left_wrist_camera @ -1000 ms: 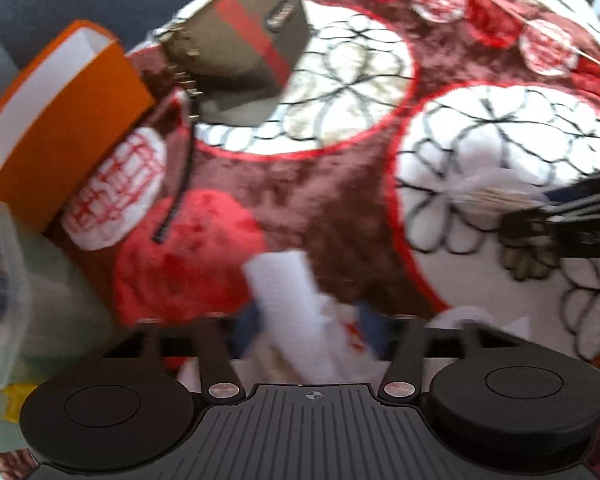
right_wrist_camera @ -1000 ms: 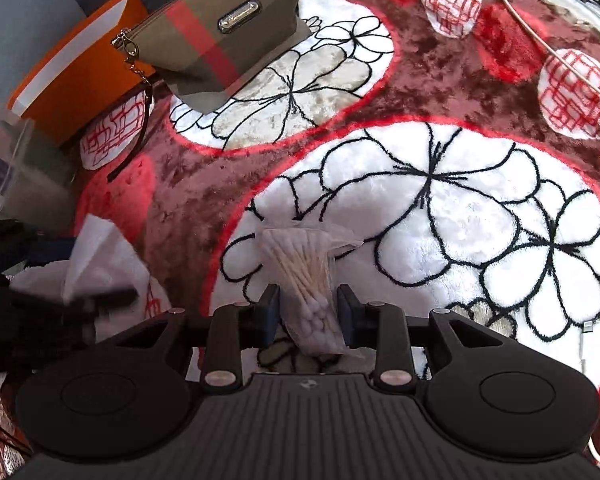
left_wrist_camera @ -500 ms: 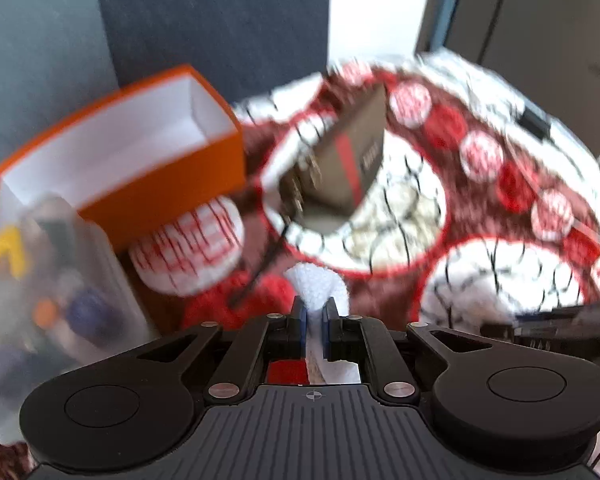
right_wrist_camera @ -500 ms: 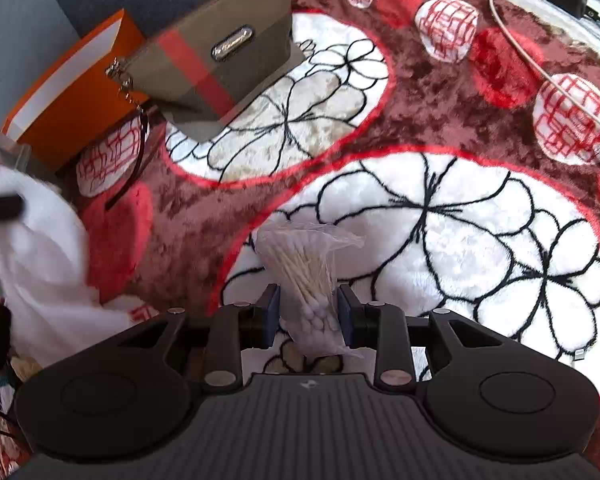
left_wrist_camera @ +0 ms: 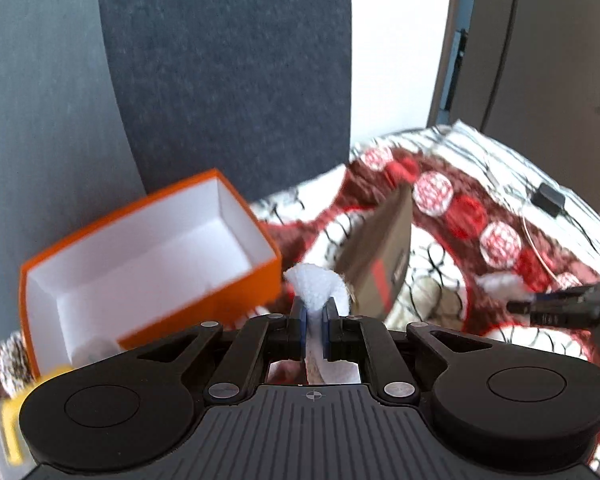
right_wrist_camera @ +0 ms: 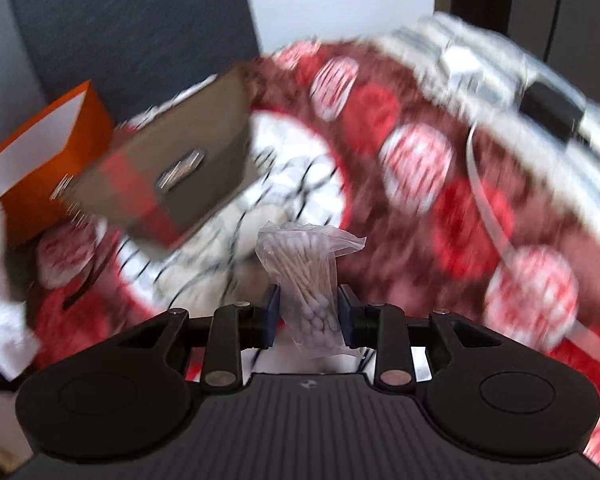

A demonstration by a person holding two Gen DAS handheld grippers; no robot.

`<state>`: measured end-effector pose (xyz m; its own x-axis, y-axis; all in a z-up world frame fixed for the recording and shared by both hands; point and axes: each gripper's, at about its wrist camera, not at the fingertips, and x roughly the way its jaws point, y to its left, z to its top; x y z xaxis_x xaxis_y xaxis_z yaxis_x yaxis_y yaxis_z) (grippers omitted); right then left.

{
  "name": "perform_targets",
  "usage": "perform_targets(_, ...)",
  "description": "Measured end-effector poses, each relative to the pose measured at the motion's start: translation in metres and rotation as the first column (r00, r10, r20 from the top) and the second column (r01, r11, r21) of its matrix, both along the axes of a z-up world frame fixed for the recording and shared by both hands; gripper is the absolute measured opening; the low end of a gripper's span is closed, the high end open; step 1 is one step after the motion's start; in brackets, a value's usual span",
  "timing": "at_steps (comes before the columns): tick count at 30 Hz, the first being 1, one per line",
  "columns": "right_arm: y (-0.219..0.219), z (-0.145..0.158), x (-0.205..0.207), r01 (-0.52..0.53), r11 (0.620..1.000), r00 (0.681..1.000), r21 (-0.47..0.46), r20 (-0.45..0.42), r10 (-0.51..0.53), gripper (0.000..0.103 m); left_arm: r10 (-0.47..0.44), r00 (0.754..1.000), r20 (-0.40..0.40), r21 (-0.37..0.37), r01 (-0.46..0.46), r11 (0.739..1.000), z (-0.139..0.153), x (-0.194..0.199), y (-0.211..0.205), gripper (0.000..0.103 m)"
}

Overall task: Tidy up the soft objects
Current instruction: 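Carry both items to the orange box and open both tools inside it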

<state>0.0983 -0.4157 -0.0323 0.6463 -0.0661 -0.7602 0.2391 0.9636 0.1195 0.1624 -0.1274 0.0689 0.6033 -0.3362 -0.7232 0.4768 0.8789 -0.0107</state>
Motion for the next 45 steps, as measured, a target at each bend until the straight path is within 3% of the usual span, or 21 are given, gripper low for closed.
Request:
perform_targets(7,-0.02,0.041,0.065,-0.01,0.996,0.995,-0.088,0.099,0.019,0.036,0.052,0.994,0.095,0.004,-0.053,0.999,0.028,0.043,0.011,0.066)
perform_targets(12,-0.005,0.077,0.102,-0.067,0.994,0.978,-0.09,0.191,0.083,0.036,0.143,0.978,0.155,0.006,-0.145,0.989,0.043,0.078,0.034,0.066)
perform_targets(18,0.047,0.102,0.136,-0.233,0.972,0.934,-0.039,0.27,0.235,0.036,0.263,0.948,0.179,0.002,-0.268,0.964,0.049,0.112,0.073,0.066)
perform_targets(22,0.102,0.105,0.149,-0.373,0.928,0.888,-0.011,0.287,0.36,0.036,0.328,0.93,0.165,0.021,-0.335,0.942,0.042,0.129,0.095,0.066)
perform_targets(27,0.159,0.095,0.173,-0.476,0.879,0.85,0.024,0.269,0.453,0.036,0.38,0.915,0.135,0.048,-0.389,0.92,0.023,0.145,0.113,0.067)
perform_targets(28,0.169,0.092,0.177,-0.491,0.87,0.844,0.031,0.264,0.467,0.036,0.388,0.913,0.125,0.054,-0.397,0.916,0.018,0.147,0.116,0.074)
perform_targets(29,0.179,0.088,0.18,-0.507,0.861,0.837,0.037,0.257,0.483,0.036,0.398,0.91,0.115,0.065,-0.407,0.911,0.014,0.149,0.118,0.089)
perform_targets(30,0.188,0.084,0.184,-0.521,0.853,0.832,0.039,0.246,0.497,0.036,0.404,0.909,0.105,0.074,-0.413,0.908,0.01,0.15,0.121,0.091)
perform_targets(31,0.198,0.079,0.188,-0.534,0.844,0.828,0.039,0.228,0.513,0.039,0.411,0.907,0.09,0.087,-0.418,0.904,0.005,0.151,0.123,0.101)
perform_targets(34,0.216,0.072,0.19,-0.555,0.832,0.82,0.024,0.185,0.542,0.069,0.423,0.904,0.063,0.093,-0.427,0.899,-0.001,0.147,0.132,0.103)
perform_targets(40,0.215,0.076,0.169,-0.565,0.825,0.81,0.001,0.192,0.555,0.072,0.467,0.882,0.063,0.063,-0.47,0.88,0.004,0.127,0.15,0.103)
perform_targets(45,0.207,0.08,0.126,-0.569,0.823,0.805,0.006,0.208,0.555,0.08,0.485,0.87,0.088,0.027,-0.489,0.872,0.017,0.082,0.161,0.103)
